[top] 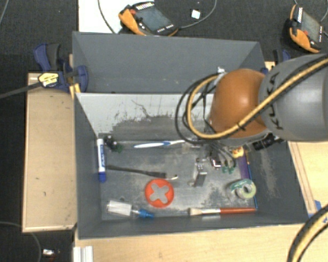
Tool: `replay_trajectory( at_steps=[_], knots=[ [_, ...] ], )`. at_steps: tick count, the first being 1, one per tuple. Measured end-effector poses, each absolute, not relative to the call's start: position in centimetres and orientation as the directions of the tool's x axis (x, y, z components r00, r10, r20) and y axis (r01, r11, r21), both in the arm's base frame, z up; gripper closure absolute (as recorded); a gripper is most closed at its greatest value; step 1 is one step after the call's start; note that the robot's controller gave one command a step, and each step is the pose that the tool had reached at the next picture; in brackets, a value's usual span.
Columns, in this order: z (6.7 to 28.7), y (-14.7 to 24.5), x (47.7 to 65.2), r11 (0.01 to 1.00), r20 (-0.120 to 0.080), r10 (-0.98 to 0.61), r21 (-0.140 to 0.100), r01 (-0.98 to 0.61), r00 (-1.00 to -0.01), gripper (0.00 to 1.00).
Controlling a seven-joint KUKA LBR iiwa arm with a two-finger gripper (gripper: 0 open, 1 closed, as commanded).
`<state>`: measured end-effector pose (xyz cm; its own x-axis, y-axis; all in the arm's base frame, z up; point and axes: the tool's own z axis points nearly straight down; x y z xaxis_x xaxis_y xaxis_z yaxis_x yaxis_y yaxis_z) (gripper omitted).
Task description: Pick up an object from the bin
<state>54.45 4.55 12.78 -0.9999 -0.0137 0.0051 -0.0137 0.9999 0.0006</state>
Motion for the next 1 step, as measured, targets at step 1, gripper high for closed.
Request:
replay_trajectory(
  at_steps=[1],
  knots=[
    [13.18, 4.54, 54.65, 1.000, -0.003, -0.012, 0.001, -0.012, -1.000, 0.00]
  ],
)
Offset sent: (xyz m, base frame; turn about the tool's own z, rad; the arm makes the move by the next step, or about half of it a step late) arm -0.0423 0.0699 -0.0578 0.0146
